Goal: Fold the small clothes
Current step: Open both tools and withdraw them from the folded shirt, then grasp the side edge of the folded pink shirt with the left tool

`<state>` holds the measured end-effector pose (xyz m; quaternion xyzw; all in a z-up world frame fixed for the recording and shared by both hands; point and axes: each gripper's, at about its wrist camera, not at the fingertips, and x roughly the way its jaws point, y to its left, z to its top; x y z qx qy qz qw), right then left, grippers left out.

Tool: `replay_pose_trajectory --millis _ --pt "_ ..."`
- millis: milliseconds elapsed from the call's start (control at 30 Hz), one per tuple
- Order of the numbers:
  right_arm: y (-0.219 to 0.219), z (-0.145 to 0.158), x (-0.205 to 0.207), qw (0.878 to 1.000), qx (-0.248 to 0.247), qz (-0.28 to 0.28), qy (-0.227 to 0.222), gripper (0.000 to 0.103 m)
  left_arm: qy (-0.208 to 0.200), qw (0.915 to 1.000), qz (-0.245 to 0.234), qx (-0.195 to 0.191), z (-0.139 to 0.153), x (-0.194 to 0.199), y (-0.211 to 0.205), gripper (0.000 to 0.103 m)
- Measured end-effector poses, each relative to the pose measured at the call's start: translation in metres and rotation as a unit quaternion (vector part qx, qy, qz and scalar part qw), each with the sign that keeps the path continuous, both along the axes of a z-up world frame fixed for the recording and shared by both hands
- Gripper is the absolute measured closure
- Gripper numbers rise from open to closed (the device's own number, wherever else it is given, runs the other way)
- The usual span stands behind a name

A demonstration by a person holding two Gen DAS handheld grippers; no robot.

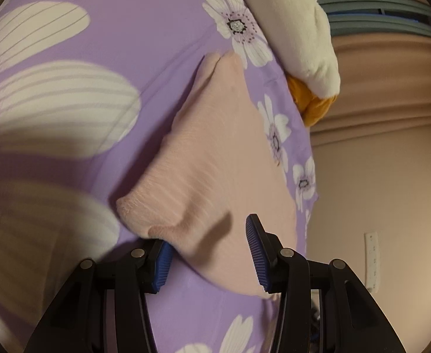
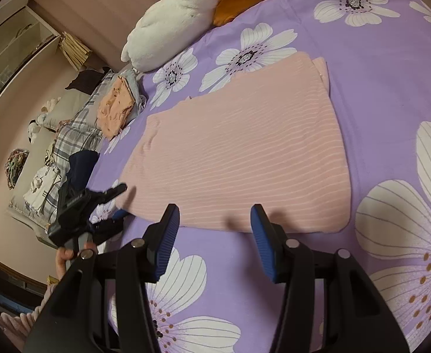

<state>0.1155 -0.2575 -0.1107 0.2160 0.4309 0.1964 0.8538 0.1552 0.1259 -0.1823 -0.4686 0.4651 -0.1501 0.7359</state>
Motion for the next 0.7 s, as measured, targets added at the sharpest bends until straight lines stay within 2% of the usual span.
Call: replay_pose_trajectory --millis 167,233,333,467,600,700 --pt "0.009 -0.002 0.005 1.0 -0.004 0.007 0.003 0.052 -0.013 0.9995 0.025 -0.015 0.0 0.012 0.006 0.057" --pt "0.013 -0.002 0.007 1.0 -0.006 0.012 0.002 0.052 -0.012 0.9992 0.036 -0.012 0.0 0.013 0.012 0.057" --pt "0.018 -0.003 0.008 1.0 -0.011 0.021 0.001 0.052 -0.021 0.9989 0.036 0.019 0.004 0.005 0.018 0.057" --pt "0.022 -0.009 0.014 1.0 -0.013 0.024 0.008 0.052 -0.029 0.9982 0.052 0.009 0.005 -0.001 0.033 0.057" --pt "0.029 -0.013 0.017 0.999 -0.01 0.033 0.013 0.052 -0.019 0.9998 0.009 -0.008 0.002 0.011 0.026 0.057" --pt "0.035 -0.014 0.018 0.999 -0.011 0.04 0.014 0.052 -0.019 0.9997 -0.014 0.001 0.003 0.016 0.015 0.057"
